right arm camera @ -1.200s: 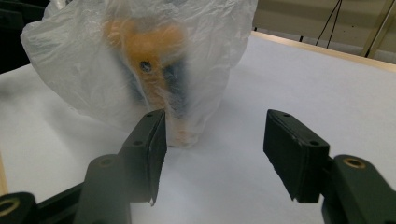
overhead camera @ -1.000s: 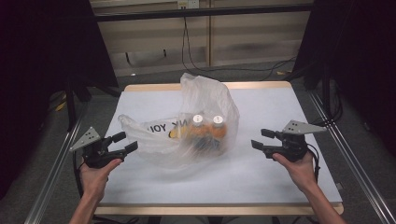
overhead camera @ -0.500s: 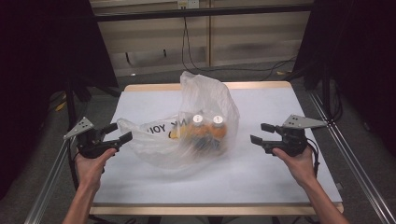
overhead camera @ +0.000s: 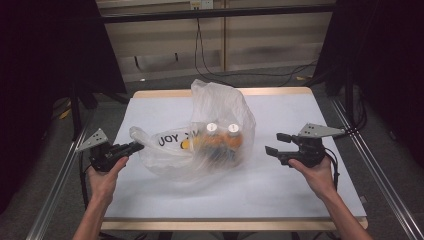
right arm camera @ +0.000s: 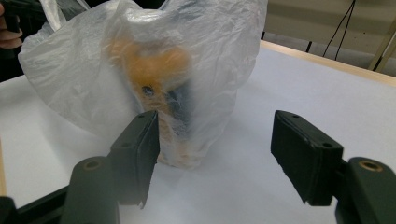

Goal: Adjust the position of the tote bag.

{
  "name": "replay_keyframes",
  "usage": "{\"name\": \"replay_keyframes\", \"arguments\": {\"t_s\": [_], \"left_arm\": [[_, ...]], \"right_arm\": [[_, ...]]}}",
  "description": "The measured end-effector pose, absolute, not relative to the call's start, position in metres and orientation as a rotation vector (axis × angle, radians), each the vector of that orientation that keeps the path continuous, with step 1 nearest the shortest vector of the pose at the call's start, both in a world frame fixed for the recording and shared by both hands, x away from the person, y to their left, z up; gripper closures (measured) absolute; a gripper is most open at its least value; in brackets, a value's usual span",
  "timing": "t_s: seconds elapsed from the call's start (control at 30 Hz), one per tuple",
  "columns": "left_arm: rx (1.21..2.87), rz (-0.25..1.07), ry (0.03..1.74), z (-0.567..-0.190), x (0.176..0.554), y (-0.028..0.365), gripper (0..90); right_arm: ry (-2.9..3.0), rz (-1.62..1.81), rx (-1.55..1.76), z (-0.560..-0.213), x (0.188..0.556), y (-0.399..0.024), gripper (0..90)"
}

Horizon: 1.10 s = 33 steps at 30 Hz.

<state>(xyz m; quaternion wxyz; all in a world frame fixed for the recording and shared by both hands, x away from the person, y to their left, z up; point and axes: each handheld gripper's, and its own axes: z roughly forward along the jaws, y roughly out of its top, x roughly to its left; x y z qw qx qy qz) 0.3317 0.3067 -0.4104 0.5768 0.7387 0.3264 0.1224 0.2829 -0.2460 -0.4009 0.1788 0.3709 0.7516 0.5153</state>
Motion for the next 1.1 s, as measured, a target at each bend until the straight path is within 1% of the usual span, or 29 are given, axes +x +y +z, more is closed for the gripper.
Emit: {"name": "replay_keyframes", "arguments": {"t_s": [0.37, 0.43, 0.57, 0.8, 0.97, 1.1], "left_arm": [[1.728, 0.312, 0.688, -0.396, 0.322, 0.296, 89.2], [1.73, 0.322, 0.696, -0.396, 0.323, 0.296, 89.2], [1.701, 0.296, 0.669, -0.391, 0.32, 0.299, 89.6], [1.691, 0.325, 0.605, -0.374, 0.311, 0.293, 89.6], [1.692, 0.334, 0.552, -0.363, 0.305, 0.283, 89.6], [1.681, 0.315, 0.518, -0.359, 0.304, 0.279, 89.6]], "right_arm": [[2.131, 1.471, 1.044, -0.394, 0.288, -0.242, 31.9], [2.124, 1.487, 1.032, -0.389, 0.296, -0.237, 31.9], [2.157, 1.464, 0.993, -0.376, 0.311, -0.225, 30.8], [2.152, 1.465, 0.952, -0.355, 0.332, -0.207, 28.8], [2.155, 1.459, 0.94, -0.347, 0.346, -0.199, 27.0], [2.155, 1.443, 0.95, -0.343, 0.356, -0.198, 26.1]]}}
